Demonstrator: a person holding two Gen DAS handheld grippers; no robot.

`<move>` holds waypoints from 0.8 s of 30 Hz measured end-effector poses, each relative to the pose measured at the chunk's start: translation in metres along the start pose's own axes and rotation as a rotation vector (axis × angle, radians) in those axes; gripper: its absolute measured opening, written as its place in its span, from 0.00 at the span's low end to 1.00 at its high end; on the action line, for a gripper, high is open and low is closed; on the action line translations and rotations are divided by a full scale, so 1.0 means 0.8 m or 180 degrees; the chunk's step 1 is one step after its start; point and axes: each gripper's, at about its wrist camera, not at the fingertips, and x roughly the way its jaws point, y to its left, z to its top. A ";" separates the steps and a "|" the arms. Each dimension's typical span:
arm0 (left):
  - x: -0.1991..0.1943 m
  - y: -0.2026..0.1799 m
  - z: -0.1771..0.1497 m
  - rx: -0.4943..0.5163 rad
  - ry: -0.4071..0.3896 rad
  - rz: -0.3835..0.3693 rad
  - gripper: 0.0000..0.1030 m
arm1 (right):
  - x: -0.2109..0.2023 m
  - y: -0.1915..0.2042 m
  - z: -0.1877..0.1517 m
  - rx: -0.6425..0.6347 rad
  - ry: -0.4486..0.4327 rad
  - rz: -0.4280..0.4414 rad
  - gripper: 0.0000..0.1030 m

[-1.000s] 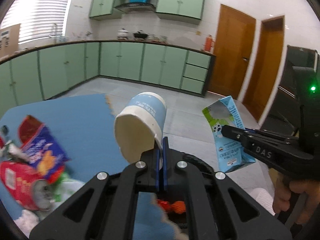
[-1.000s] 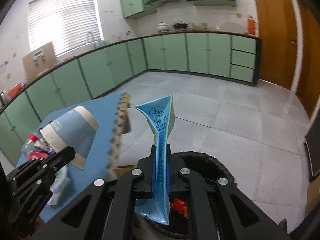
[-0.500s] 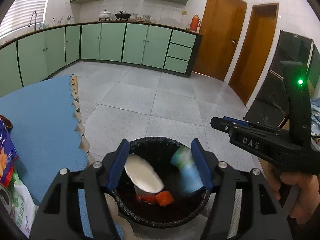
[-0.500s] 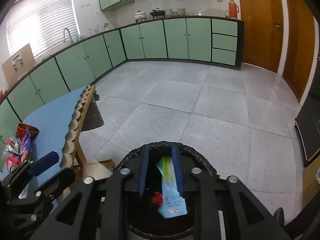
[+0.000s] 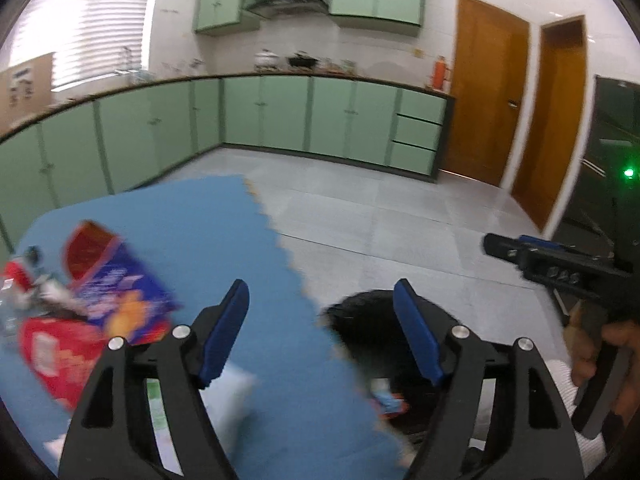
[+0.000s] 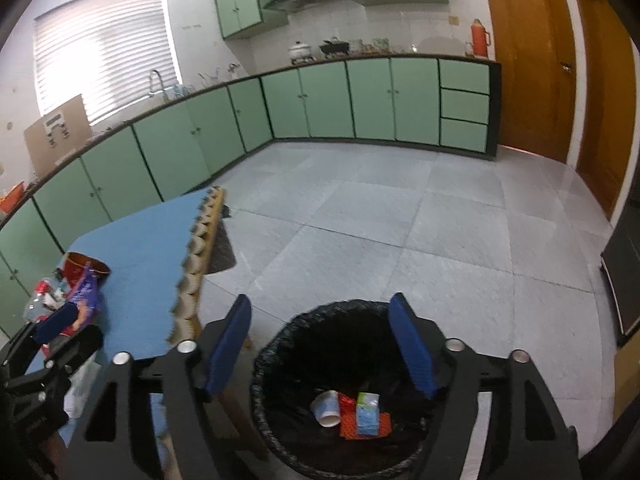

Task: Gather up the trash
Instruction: 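Carry the cup and carton over the bin and open both tools, then return to the table and grasp the crumpled white tissue with the left tool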

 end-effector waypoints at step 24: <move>-0.115 0.150 -0.086 -0.0675 0.0174 0.1064 0.75 | -0.019 0.188 -0.049 -0.0586 -0.0146 0.0790 0.78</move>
